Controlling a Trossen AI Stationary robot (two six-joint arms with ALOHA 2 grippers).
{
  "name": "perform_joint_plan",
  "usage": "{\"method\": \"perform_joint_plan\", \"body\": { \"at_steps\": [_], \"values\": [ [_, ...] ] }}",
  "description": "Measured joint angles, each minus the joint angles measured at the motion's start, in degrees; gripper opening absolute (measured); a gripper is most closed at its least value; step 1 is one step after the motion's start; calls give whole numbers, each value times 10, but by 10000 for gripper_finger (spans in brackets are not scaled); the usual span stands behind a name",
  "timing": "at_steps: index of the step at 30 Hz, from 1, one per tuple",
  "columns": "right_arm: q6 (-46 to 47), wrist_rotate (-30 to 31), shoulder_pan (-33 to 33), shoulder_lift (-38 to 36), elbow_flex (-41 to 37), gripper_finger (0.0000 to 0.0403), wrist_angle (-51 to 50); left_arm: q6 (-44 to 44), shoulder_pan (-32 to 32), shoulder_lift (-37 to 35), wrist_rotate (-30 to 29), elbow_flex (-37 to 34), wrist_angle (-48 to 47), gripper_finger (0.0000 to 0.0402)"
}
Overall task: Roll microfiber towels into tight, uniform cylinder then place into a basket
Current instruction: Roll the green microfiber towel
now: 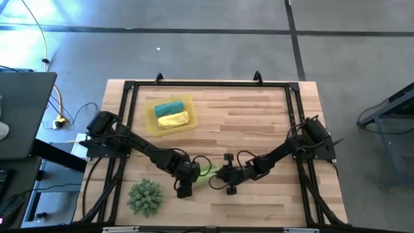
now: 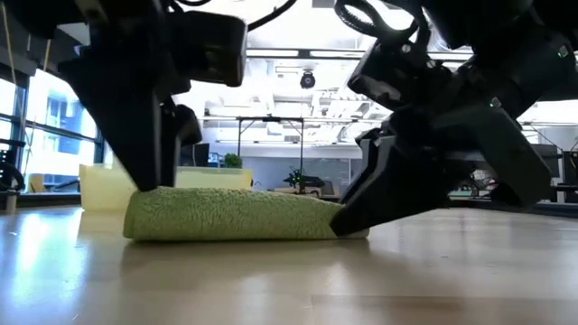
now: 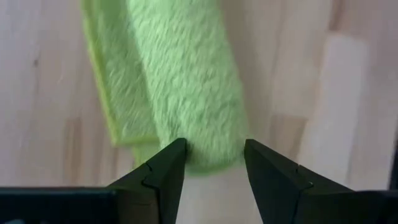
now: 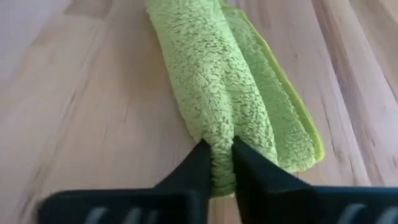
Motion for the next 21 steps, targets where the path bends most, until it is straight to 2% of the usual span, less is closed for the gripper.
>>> {"method": "perform_joint_plan", "body": {
  "at_steps": [2, 4, 7, 10, 14, 19, 21],
  "values": [
    [32, -2, -1, 0, 0, 16, -4, 3, -1, -2, -1, 0, -22, 156],
    [70, -30, -8, -1, 0, 13, -6, 4, -4, -3, -5, 0, -43, 156],
    [156, -131, -33, -2, -1, 20, 5, 15, -16, -10, -8, 1, -57, 156],
    [242, -238, -64, -2, -1, 8, 15, 35, -30, -16, -19, 1, -57, 156],
    [318, -333, -103, -1, -1, 6, 22, 71, -49, -36, -87, 2, -46, 156],
    [390, -416, -142, -2, -1, 6, 36, 149, -82, -47, -207, 5, -35, 156],
    [416, -441, -155, -2, -1, 6, 42, 187, -97, -39, -245, 4, 0, 156]
  ]
}}
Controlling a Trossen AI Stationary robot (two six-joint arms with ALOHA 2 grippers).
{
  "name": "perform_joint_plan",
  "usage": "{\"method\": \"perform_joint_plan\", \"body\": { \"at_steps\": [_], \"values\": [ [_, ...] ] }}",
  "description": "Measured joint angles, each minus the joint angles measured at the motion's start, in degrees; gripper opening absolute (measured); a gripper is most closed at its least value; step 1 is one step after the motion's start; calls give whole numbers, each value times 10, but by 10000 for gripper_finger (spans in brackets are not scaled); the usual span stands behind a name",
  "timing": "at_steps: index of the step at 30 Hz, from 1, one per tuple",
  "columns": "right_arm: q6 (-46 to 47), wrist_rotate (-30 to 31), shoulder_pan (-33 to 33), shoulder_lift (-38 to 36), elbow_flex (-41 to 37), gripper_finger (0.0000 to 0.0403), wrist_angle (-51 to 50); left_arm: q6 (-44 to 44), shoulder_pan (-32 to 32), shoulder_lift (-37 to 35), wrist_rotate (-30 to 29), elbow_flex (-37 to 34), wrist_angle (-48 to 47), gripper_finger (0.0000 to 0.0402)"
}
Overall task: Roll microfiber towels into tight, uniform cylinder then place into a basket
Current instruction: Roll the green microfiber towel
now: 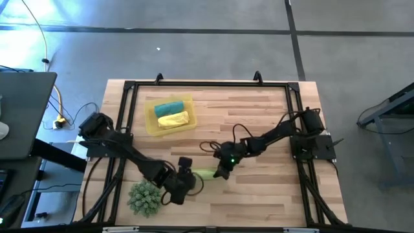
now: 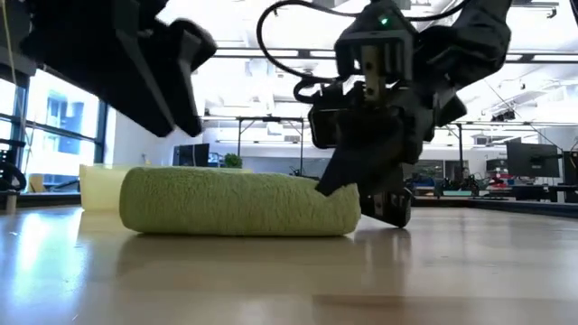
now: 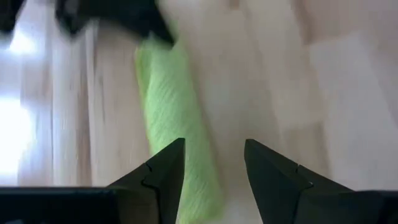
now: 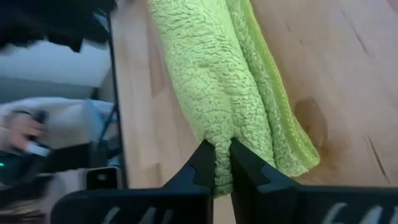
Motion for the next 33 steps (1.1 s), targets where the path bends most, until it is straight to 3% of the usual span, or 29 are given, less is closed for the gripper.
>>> {"method": "perform_joint_plan", "body": {
  "at_steps": [5, 7, 10, 14, 17, 20, 27, 33],
  "values": [
    [37, -41, -23, 1, 0, 6, 1, 77, -23, 42, -71, -18, 60, 156],
    [36, -43, -26, 1, 0, 5, -5, 69, -24, 58, -115, -19, 61, 156],
    [40, -36, -26, 0, 0, 5, -9, 35, -12, 75, -129, -22, 40, 156],
    [37, -29, -23, 0, 0, 8, -10, -10, 8, 90, -103, -22, 13, 156],
    [11, -28, -20, 0, -1, 20, -1, -31, 20, 99, -50, -19, 17, 156],
    [-66, -30, -20, -6, -1, 49, -2, -39, 30, 105, -6, -19, 20, 156],
    [-245, -58, -33, -80, -1, 132, -56, -60, 32, 106, 3, -20, 16, 156],
    [-371, 24, 15, -126, -5, 148, -76, -103, 44, 105, 25, -20, 9, 156]
  ]
}}
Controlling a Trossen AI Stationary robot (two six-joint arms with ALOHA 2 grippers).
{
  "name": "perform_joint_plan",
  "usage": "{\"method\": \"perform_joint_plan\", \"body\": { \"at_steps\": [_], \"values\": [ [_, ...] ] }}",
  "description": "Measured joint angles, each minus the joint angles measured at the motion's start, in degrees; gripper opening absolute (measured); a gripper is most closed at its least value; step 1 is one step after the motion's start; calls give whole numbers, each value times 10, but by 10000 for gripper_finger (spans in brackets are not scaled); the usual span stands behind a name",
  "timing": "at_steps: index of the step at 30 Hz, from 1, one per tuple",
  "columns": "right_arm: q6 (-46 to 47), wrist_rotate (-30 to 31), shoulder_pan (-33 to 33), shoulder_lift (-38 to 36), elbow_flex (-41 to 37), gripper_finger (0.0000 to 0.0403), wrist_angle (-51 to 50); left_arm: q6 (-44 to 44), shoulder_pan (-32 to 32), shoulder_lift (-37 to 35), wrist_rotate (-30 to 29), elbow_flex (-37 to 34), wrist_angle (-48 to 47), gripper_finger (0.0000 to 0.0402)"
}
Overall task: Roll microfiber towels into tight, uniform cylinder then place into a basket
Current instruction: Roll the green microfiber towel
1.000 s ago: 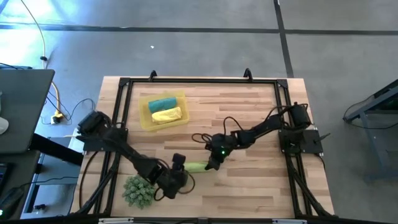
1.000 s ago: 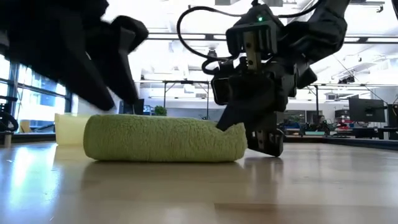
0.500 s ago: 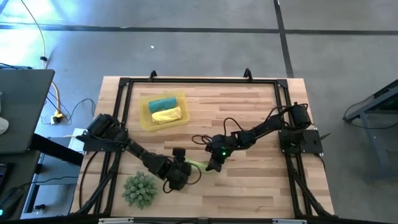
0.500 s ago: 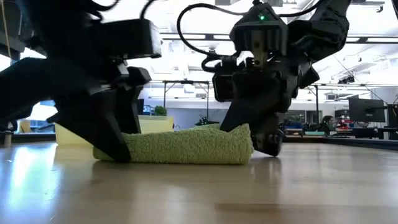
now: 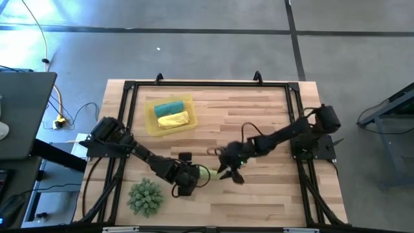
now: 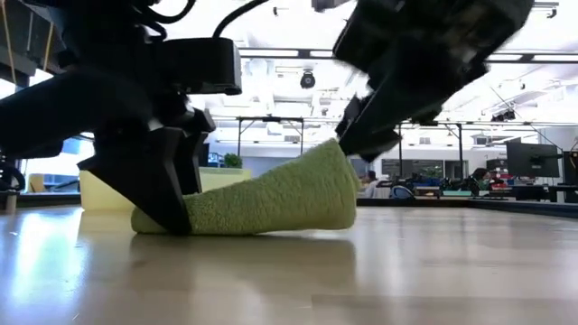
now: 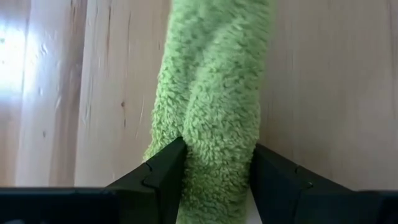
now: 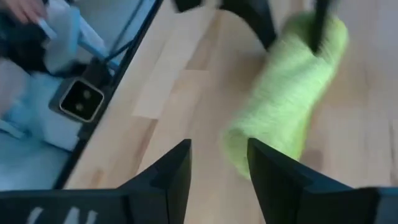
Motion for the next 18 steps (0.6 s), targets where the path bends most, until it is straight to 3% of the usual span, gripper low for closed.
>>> {"method": "perform_joint_plan", "body": {
  "at_steps": [3, 9, 11, 13, 18],
  "values": [
    [-59, 92, 57, -3, 1, 149, 0, -10, 11, 0, 20, 0, 0, 156],
    [-156, 392, 165, 5, 2, 149, 0, -13, 21, -1, 38, 0, 4, 156],
    [-168, 468, 183, 13, 2, 149, 22, -13, 21, -1, 38, 0, 9, 156],
    [-168, 503, 193, 22, 2, 149, 44, -13, 22, -1, 37, 1, 10, 156],
    [-187, 478, 187, 52, 2, 154, 97, -17, 27, 0, 47, 2, 22, 156]
  ]
}}
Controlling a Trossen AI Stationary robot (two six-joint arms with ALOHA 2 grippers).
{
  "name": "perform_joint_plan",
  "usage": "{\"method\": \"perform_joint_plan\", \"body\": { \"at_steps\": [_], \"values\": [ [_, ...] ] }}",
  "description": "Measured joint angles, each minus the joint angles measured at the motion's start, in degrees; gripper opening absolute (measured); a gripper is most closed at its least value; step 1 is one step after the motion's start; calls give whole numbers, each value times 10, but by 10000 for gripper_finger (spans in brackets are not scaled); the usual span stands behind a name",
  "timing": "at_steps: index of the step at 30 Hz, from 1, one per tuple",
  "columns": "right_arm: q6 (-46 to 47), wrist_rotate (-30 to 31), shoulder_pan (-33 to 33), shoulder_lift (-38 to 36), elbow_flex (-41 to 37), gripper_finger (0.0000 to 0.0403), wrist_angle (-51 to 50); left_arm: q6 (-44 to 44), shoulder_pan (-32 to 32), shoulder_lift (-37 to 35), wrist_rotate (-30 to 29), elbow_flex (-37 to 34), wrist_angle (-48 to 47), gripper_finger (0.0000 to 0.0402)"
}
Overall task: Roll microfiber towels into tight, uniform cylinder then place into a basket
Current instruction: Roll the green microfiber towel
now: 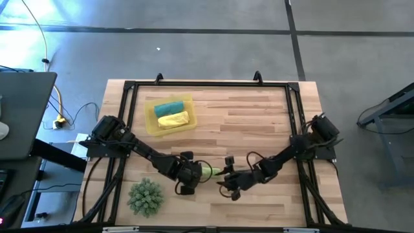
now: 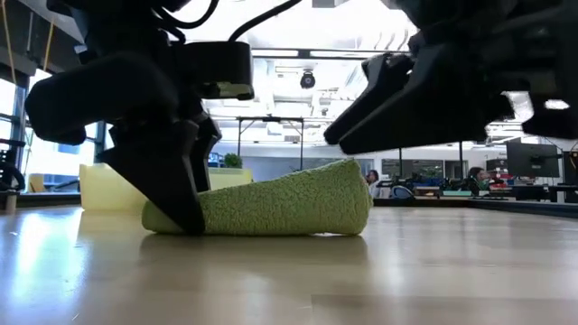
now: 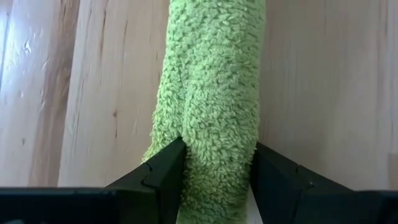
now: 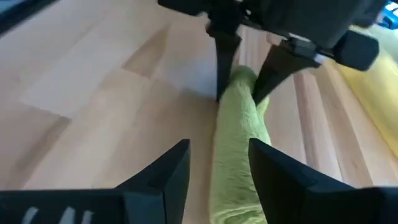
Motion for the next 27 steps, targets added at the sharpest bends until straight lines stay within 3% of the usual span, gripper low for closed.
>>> {"method": "perform_joint_plan", "body": {
  "at_steps": [13, 20, 27],
  "values": [
    [116, -129, -62, 53, 2, 201, -41, -17, 1, 0, 10, 0, 9, 156],
    [195, -133, -65, 60, 5, 186, -66, -15, 1, -7, 16, 0, 3, 156],
    [210, -133, -72, 61, 4, 139, -72, 22, 0, -63, 7, -5, -41, 156]
  ]
}}
